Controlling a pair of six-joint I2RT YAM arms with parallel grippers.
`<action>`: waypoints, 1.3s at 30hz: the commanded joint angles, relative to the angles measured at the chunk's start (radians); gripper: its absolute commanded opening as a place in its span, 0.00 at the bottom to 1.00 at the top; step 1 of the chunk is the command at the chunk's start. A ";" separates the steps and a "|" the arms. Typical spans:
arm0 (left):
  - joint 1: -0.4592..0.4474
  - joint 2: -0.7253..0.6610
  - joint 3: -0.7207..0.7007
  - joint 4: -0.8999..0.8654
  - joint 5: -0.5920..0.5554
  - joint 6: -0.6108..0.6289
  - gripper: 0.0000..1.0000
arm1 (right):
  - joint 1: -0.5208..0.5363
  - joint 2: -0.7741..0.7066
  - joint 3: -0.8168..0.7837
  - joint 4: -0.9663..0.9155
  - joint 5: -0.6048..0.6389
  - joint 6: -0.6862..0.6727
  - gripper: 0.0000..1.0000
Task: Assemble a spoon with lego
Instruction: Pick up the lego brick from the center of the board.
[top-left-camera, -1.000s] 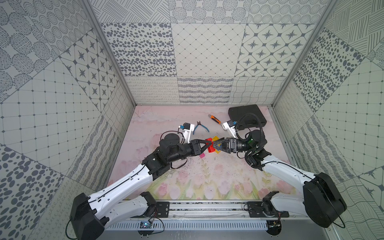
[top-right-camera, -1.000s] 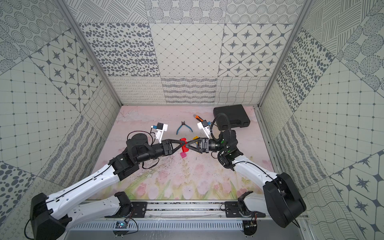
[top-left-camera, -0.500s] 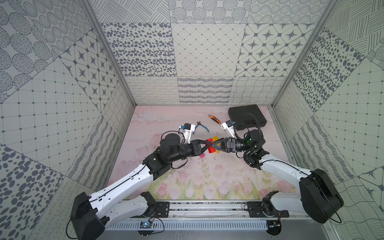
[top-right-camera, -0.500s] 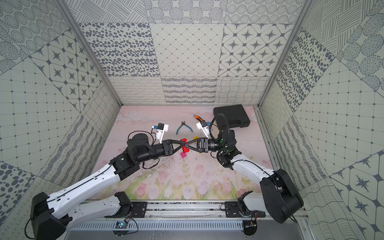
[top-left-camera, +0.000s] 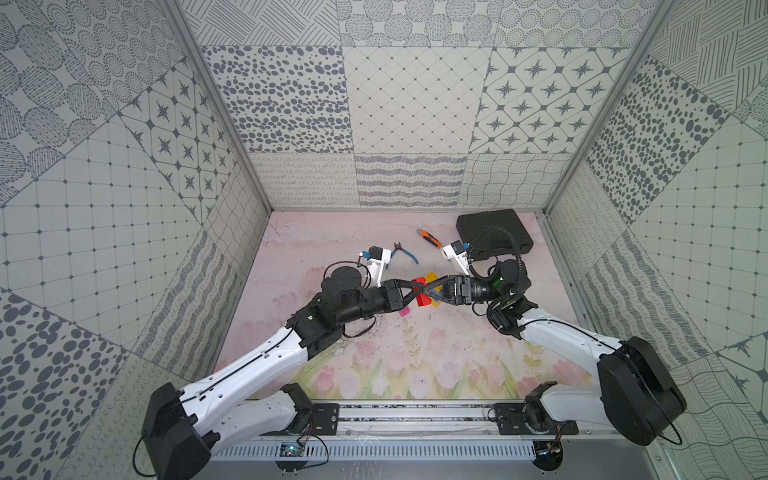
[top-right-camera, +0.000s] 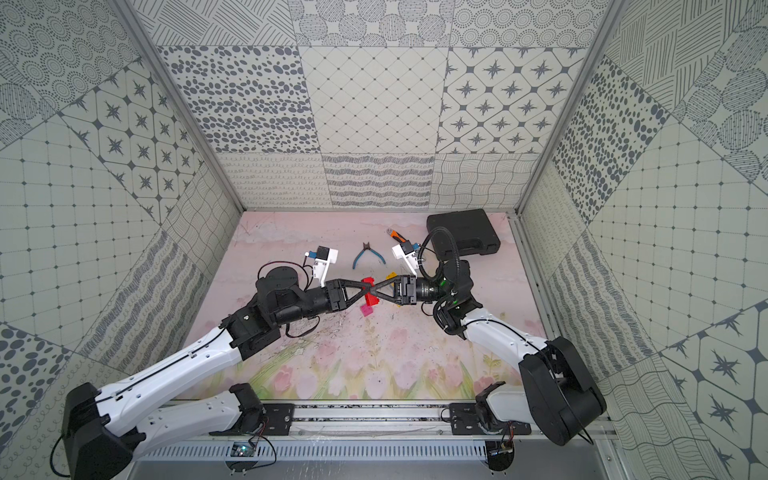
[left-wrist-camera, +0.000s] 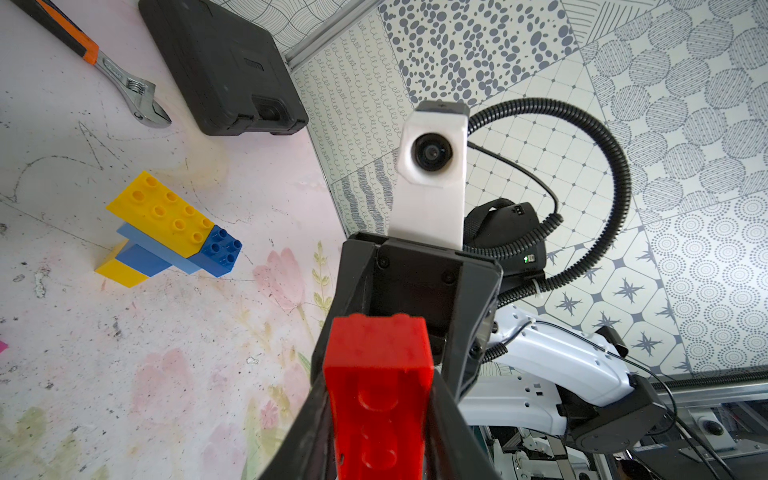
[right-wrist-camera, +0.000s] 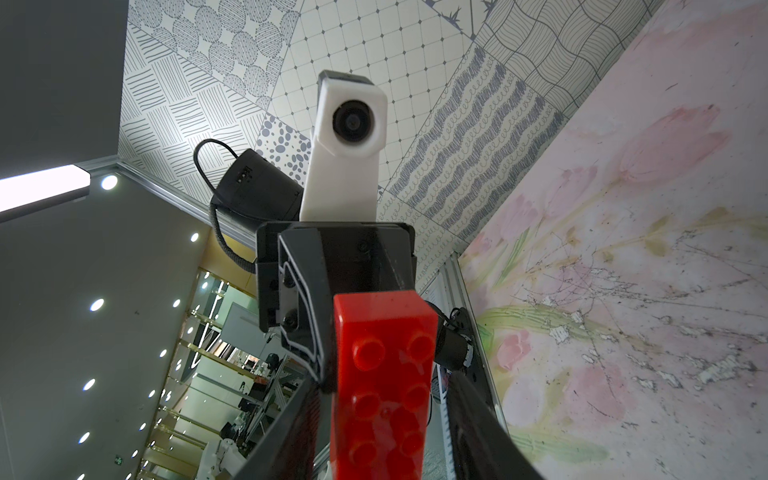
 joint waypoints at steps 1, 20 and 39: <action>0.001 0.005 0.007 0.071 0.012 0.026 0.13 | 0.012 0.002 0.006 0.090 -0.010 0.043 0.49; 0.001 0.015 0.020 0.072 0.007 0.031 0.15 | 0.037 0.022 0.011 0.169 -0.033 0.131 0.37; 0.003 0.007 0.034 0.022 -0.068 0.022 0.58 | 0.036 0.004 0.049 0.038 -0.023 0.077 0.21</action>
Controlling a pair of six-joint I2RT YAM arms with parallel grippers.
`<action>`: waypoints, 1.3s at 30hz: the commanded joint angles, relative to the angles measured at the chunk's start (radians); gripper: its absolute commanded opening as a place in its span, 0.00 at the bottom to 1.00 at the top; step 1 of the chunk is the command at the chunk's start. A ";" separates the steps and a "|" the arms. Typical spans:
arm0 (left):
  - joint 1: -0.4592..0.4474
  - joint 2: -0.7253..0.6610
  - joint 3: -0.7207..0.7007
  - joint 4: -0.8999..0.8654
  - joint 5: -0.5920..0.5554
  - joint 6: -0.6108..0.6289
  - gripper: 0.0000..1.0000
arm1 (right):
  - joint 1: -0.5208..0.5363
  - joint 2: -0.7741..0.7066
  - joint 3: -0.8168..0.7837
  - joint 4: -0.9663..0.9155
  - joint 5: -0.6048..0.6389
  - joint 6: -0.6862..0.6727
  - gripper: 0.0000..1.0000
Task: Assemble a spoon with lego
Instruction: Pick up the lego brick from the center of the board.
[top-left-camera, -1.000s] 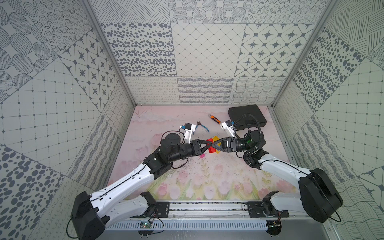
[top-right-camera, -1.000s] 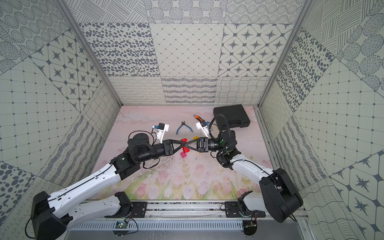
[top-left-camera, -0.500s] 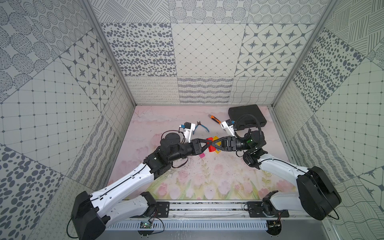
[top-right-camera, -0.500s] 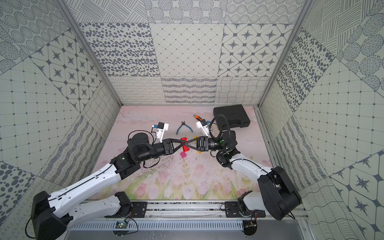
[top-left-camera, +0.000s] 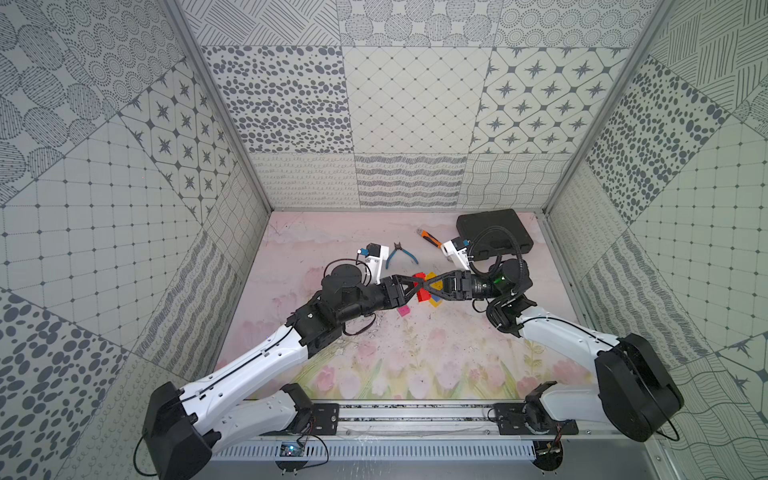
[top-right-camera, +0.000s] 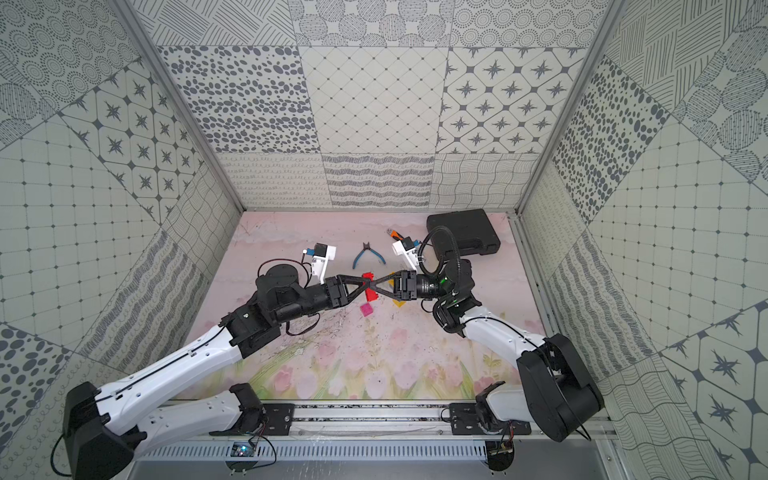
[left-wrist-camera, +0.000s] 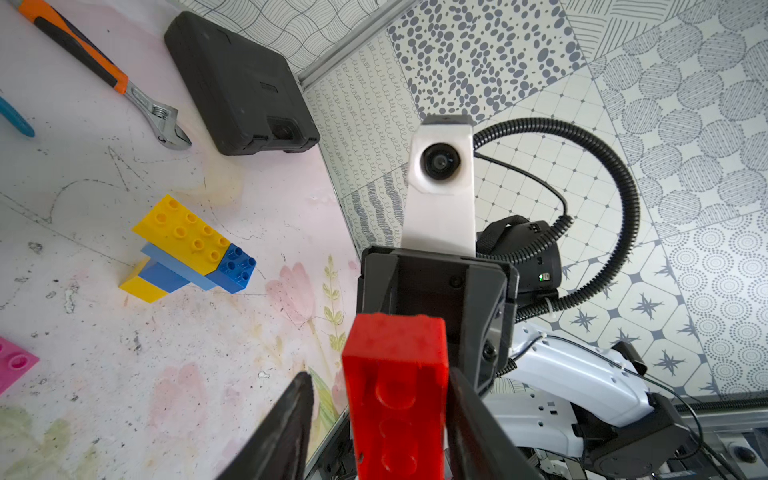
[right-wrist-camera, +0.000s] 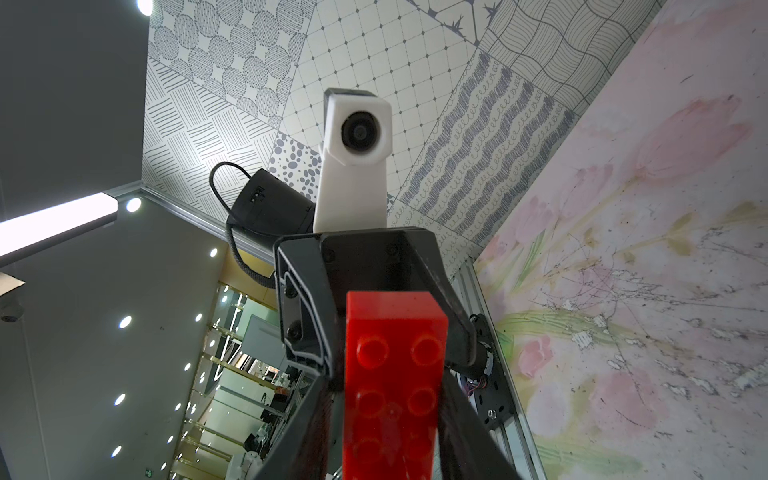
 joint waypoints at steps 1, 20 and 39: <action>0.002 -0.005 0.013 0.034 -0.030 0.005 0.64 | 0.031 -0.011 0.035 -0.038 -0.023 -0.046 0.21; 0.003 0.000 -0.033 0.052 -0.106 -0.034 0.75 | 0.031 0.016 0.088 -0.305 -0.006 -0.195 0.14; 0.050 -0.222 0.091 -0.420 -0.365 0.136 0.83 | 0.026 -0.045 0.250 -1.085 0.157 -0.622 0.15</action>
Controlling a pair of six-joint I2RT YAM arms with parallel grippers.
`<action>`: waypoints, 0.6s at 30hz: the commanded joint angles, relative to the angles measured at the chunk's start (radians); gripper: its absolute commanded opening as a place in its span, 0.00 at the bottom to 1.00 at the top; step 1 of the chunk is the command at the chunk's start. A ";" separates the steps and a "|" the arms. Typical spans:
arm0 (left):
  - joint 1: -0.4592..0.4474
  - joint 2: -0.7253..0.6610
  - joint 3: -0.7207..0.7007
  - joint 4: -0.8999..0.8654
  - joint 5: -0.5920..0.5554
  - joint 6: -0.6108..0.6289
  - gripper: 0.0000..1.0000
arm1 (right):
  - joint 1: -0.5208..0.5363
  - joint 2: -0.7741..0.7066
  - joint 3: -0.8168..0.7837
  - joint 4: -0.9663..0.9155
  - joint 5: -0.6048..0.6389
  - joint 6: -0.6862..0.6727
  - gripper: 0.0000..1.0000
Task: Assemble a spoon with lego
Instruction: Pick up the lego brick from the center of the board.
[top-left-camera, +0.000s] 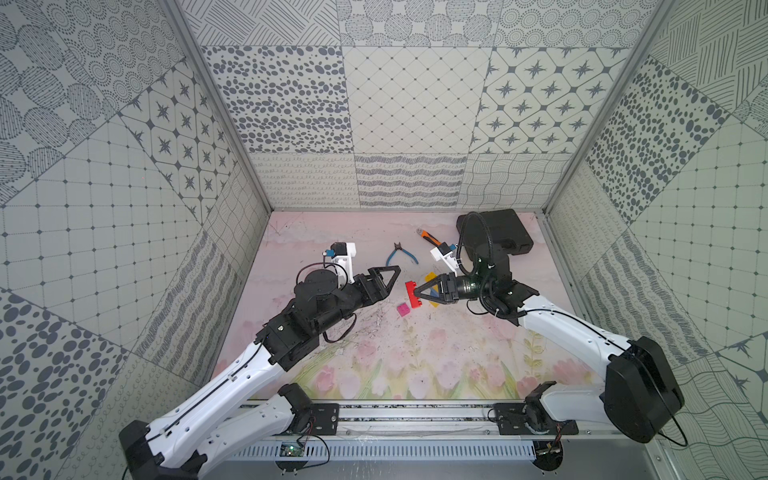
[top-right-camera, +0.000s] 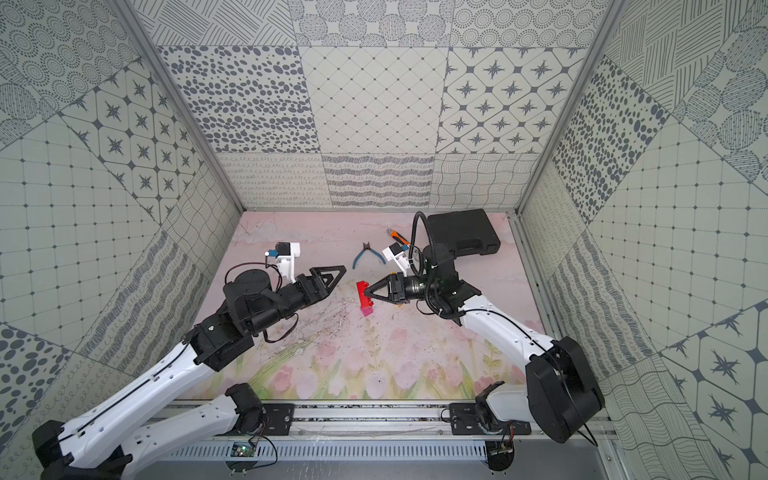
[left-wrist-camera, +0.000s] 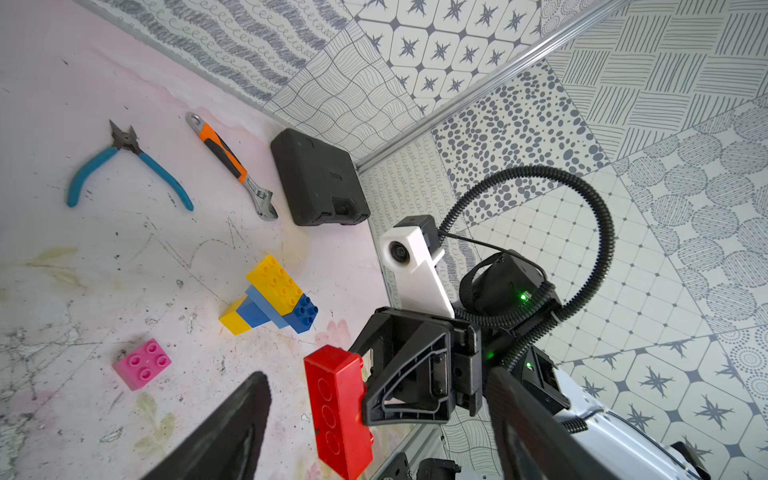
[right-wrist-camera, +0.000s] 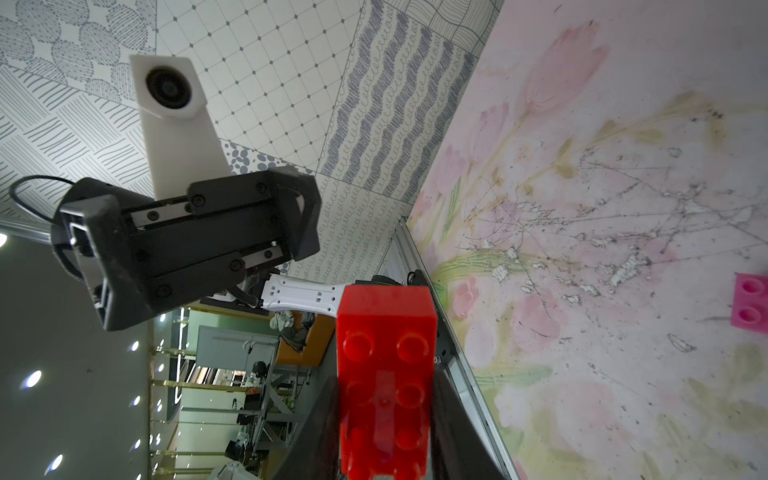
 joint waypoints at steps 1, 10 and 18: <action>0.006 -0.031 0.052 -0.210 -0.109 0.122 0.83 | -0.003 -0.035 0.065 -0.265 0.086 -0.163 0.14; 0.006 -0.042 0.080 -0.305 -0.122 0.220 0.82 | 0.064 -0.015 0.190 -0.738 0.364 -0.379 0.13; 0.006 -0.077 0.074 -0.373 -0.160 0.253 0.82 | 0.269 0.096 0.203 -0.869 0.717 -0.354 0.14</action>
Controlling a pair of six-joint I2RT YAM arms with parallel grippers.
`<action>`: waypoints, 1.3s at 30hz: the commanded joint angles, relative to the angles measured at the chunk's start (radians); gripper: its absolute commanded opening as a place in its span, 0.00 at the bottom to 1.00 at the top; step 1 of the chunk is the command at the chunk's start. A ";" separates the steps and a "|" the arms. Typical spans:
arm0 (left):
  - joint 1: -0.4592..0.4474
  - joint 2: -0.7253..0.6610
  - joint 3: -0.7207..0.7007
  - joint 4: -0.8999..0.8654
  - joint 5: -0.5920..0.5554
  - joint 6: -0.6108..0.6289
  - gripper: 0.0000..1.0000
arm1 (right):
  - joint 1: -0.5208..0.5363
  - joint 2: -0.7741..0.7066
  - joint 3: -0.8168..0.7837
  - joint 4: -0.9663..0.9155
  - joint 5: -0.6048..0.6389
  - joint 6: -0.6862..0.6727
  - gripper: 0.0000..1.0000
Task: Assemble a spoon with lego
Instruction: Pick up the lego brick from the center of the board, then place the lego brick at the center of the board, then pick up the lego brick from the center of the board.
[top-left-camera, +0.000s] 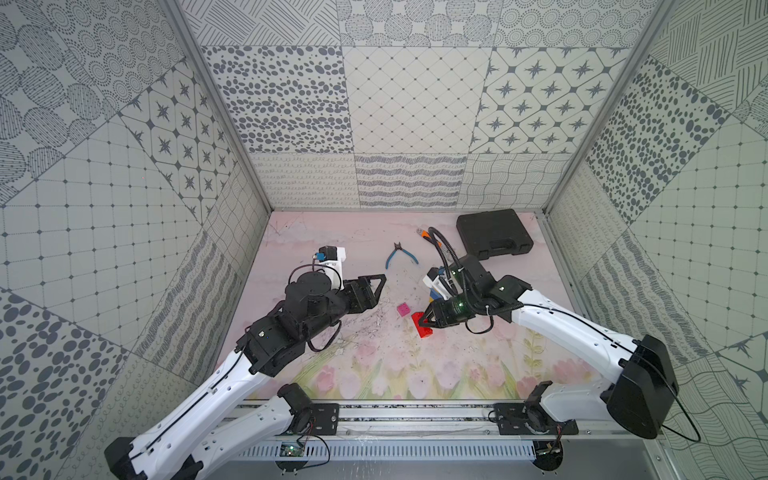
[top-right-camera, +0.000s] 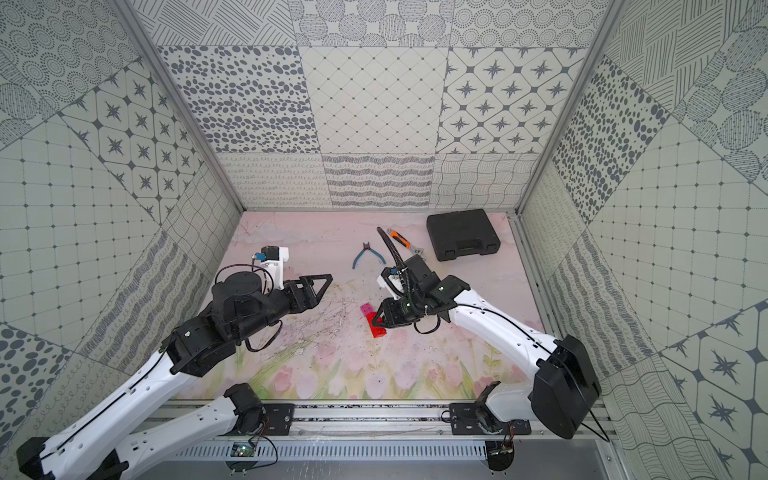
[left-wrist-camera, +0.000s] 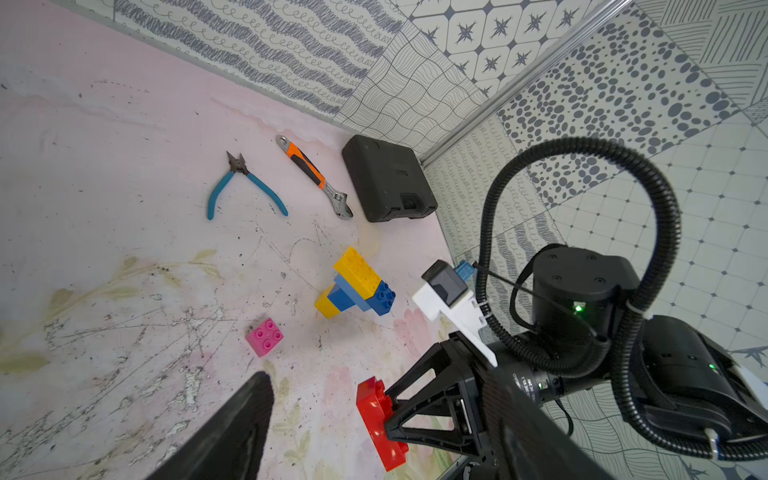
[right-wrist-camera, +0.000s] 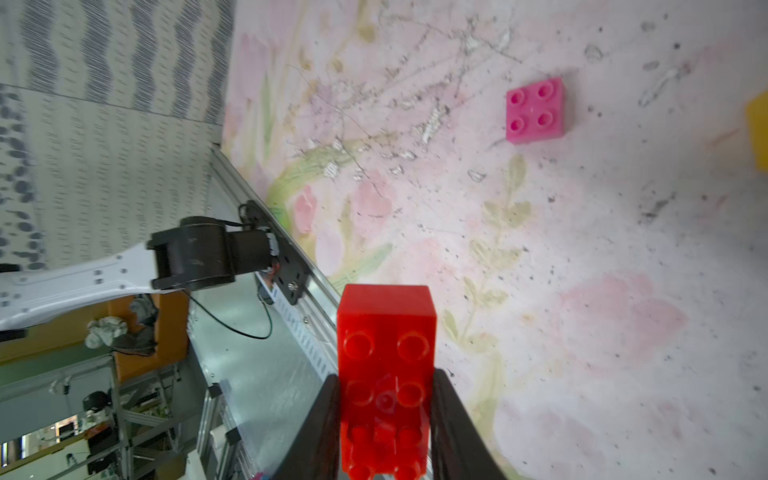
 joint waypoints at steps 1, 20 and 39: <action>0.004 -0.028 0.000 -0.094 -0.055 0.079 0.82 | 0.069 0.063 0.030 -0.105 0.224 -0.012 0.14; 0.003 -0.081 -0.096 -0.152 -0.075 0.083 0.82 | 0.213 0.327 -0.017 0.039 0.511 0.019 0.43; 0.004 -0.090 -0.116 -0.153 -0.072 0.080 0.82 | 0.213 0.363 -0.001 0.021 0.514 0.003 0.31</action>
